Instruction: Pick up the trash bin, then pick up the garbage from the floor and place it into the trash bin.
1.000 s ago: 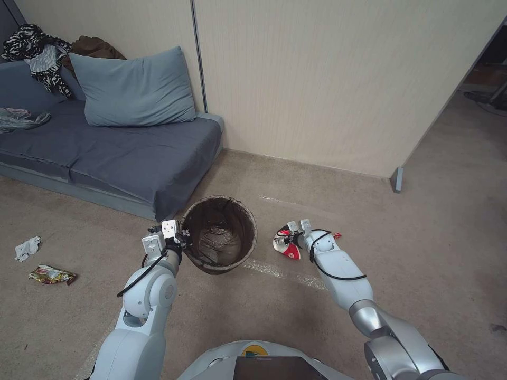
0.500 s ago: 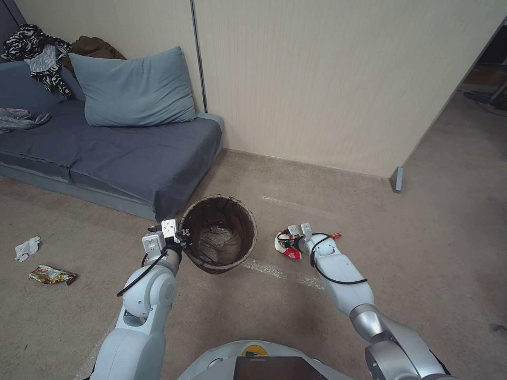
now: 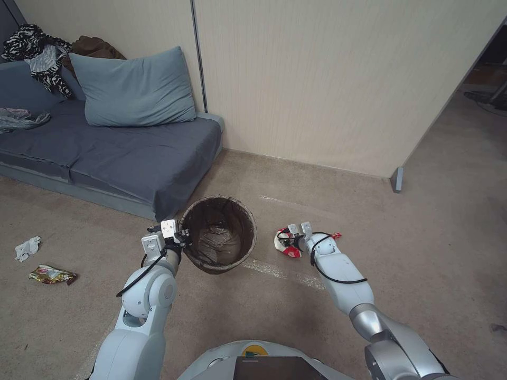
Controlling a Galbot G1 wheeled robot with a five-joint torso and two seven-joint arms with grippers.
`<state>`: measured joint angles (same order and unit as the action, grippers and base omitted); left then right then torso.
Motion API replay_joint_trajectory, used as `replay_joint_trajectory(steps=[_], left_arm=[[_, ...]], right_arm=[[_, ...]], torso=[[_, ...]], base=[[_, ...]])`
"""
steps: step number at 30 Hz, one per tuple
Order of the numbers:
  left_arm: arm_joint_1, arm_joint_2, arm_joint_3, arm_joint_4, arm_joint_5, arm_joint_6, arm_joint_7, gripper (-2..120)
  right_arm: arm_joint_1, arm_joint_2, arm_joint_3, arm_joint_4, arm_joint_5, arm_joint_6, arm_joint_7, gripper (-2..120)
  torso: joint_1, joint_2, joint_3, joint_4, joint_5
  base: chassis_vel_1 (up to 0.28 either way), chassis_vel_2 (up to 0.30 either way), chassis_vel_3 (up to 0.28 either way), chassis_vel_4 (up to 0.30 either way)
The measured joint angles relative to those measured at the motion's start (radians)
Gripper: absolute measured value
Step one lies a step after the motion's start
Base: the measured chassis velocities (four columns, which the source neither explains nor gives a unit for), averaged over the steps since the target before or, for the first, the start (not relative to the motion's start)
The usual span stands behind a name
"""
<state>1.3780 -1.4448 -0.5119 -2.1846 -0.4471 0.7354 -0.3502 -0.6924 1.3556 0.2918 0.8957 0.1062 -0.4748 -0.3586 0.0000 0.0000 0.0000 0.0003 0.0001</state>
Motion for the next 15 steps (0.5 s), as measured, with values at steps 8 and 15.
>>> replay_joint_trajectory(steps=[8, 15], left_arm=[[-0.012, 0.002, 0.001, 0.006, -0.003, 0.0, 0.0, 3], [-0.014, 0.005, 0.004, 0.008, -0.004, 0.0, 0.0, 3]], right_arm=[[-0.046, -0.046, 0.059, 0.222, 0.059, 0.017, 0.031, 25], [-0.113, -0.102, 0.133, 0.561, 0.154, 0.034, 0.055, 25]], torso=[[0.0, 0.0, 0.0, -0.0003, -0.0001], [0.0, 0.0, 0.0, -0.0003, -0.0002]], base=[[0.0, 0.0, 0.0, 0.0], [0.0, 0.0, 0.0, 0.0]])
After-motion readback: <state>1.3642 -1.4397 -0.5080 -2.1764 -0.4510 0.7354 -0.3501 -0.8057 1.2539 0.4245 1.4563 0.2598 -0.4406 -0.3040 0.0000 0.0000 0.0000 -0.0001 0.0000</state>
